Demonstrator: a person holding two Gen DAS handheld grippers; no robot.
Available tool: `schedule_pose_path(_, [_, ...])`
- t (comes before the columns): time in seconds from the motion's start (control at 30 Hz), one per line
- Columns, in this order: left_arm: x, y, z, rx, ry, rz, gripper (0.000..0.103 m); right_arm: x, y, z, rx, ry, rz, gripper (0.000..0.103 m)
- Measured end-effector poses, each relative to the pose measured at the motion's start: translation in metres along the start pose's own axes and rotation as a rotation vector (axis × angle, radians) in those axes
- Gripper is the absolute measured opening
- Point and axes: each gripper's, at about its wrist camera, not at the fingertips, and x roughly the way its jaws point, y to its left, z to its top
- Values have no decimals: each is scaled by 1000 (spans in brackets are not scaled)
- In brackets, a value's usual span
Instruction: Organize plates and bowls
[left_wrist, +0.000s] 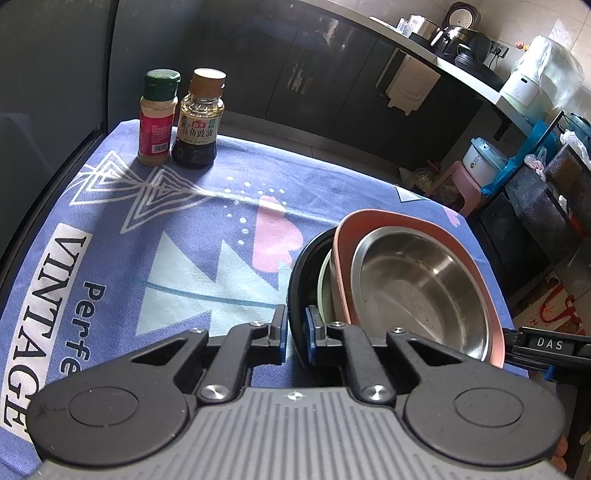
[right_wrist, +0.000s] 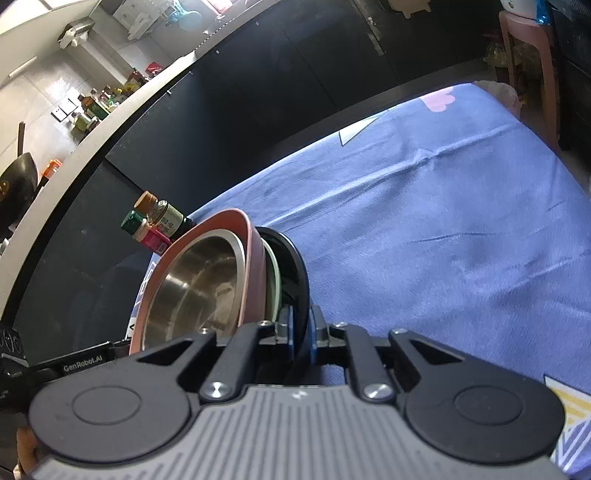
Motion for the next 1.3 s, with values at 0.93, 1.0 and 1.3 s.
schedule_pose_path(0.93, [-108, -34, -31, 86, -254, 169, 69, -108, 72, -40, -291, -309, -147, 41])
schedule_pose_path(1.0, [-123, -39, -37, 93, -286, 171, 78, -119, 84, -48, -332, -353, -199, 54])
schedule_pose_path(1.3, [-184, -58, -68, 129, -392, 183, 102, -175, 103, -100, -409, -619, -177, 103])
